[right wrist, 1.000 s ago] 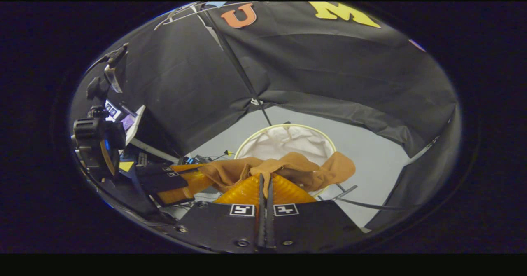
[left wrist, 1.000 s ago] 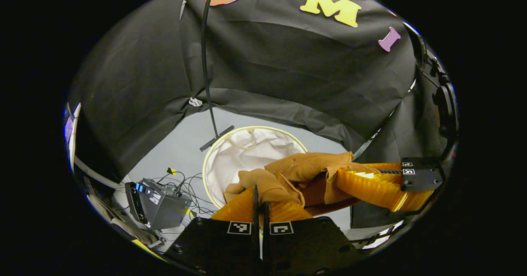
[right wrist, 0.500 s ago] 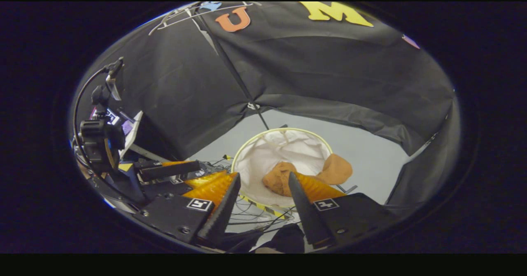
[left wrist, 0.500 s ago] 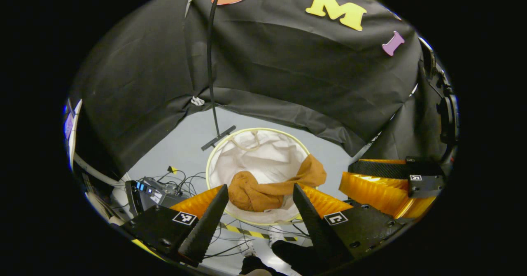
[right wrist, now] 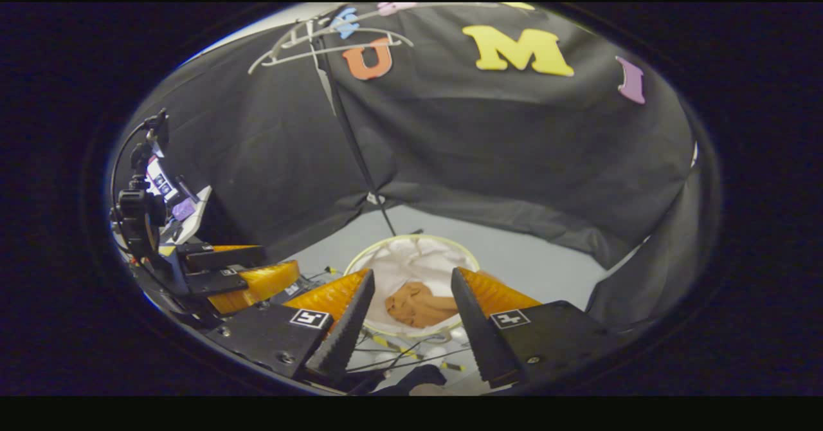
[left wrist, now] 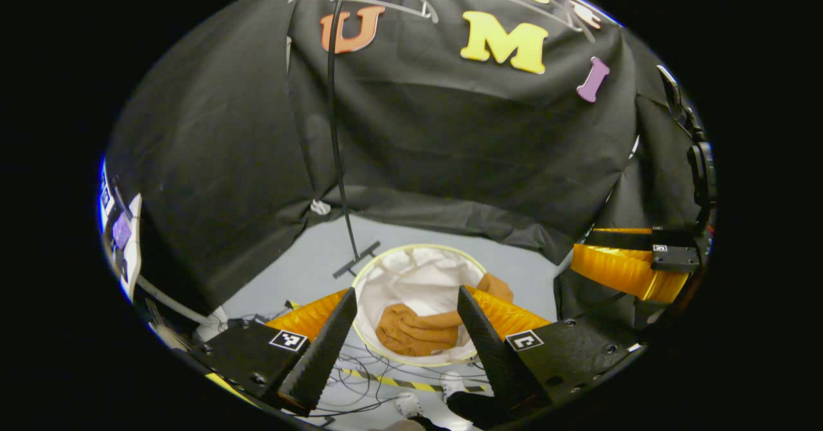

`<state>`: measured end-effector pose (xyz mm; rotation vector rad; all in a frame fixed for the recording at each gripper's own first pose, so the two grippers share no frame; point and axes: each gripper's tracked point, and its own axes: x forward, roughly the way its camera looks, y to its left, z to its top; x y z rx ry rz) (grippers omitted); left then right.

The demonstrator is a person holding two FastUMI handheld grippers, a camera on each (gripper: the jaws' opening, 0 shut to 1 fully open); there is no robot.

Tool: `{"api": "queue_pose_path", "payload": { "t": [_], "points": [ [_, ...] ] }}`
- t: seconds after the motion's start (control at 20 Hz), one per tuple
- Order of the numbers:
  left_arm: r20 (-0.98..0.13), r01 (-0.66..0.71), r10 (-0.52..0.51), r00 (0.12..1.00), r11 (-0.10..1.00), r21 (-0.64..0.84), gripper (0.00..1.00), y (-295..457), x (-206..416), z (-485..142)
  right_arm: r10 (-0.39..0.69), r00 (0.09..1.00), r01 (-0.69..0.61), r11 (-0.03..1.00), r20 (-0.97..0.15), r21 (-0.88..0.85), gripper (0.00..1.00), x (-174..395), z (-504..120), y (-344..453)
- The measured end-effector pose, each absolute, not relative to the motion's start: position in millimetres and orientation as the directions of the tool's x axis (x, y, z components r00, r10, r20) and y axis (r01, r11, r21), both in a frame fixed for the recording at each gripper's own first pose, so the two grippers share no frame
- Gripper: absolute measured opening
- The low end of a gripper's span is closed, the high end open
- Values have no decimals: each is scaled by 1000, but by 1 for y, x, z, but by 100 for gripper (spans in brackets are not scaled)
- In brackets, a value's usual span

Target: Grasp the clothes on the hanger with both hands and then place them into the laundry hamper below.

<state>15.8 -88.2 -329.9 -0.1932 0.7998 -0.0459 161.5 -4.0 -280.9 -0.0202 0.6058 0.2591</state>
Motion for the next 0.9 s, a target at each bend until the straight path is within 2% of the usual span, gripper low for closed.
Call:
{"api": "queue_pose_path", "payload": {
  "t": [0.15,0.25,0.4,0.55,0.75,0.9],
  "points": [
    [-612,2,-86,786,991,-137,96,-68,25,-281,223,871,-262,965,-438,-28,77,145,-211,1],
    [-551,16,-74,831,994,-110,96,-59,25,-249,223,910,-264,962,-348,-73,81,131,-168,9],
    [-446,28,-66,893,995,-91,99,-43,24,-202,222,940,-249,966,-259,-76,100,106,-127,22],
    [-341,35,-55,938,997,-65,100,-29,16,-149,201,962,-207,978,-185,-13,100,77,-90,29],
    [-212,39,-48,976,998,-50,97,-13,14,-70,105,992,-104,994,-74,17,100,30,-57,13],
    [-164,65,-72,984,997,-52,97,-20,7,-52,36,999,-36,999,-8,41,100,2,-41,-5]
  ]
}}
